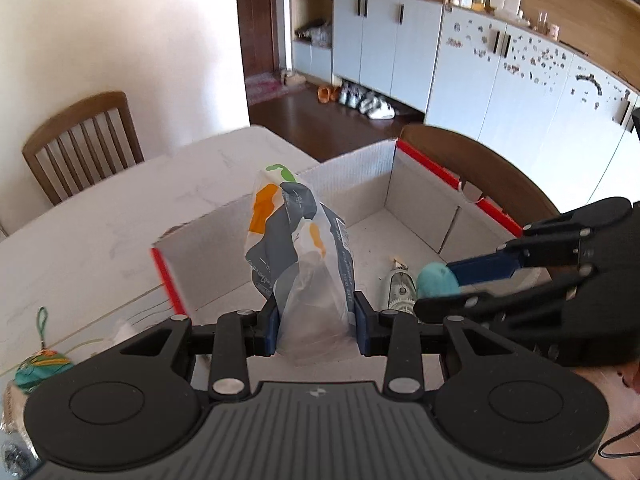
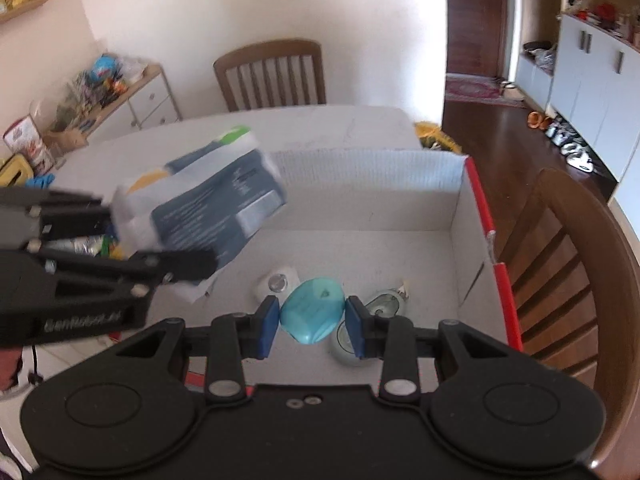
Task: Organize objects
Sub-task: 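Carry the bag and soap into the red box and open both tools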
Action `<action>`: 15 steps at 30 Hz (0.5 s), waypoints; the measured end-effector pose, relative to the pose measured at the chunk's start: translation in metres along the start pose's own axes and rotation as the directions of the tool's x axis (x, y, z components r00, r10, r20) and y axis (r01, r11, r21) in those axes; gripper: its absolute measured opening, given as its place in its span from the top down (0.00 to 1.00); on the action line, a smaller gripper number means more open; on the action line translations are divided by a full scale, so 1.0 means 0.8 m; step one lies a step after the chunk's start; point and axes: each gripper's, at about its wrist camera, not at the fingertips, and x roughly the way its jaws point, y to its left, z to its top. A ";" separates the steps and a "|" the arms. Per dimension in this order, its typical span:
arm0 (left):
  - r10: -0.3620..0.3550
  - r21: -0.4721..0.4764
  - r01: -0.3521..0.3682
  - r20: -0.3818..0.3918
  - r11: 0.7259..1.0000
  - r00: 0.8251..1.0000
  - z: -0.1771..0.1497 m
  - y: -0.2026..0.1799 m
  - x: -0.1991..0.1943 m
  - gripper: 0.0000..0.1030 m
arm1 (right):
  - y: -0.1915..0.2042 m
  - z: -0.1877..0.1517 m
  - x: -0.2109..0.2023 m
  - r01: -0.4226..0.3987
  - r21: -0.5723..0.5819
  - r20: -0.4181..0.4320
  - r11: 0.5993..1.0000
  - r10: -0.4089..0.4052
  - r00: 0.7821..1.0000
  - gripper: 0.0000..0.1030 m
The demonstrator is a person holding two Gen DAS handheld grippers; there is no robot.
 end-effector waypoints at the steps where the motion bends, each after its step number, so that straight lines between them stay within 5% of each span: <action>1: -0.004 -0.003 0.004 -0.018 1.000 1.000 0.004 0.000 0.010 0.66 | -0.002 0.001 0.008 -0.001 -0.009 -0.014 1.000 0.001 1.000 0.67; 15: 0.008 0.013 -0.007 -0.136 1.000 0.991 0.028 -0.004 0.091 0.66 | -0.001 0.009 0.066 -0.028 -0.141 -0.136 0.990 0.009 0.991 0.67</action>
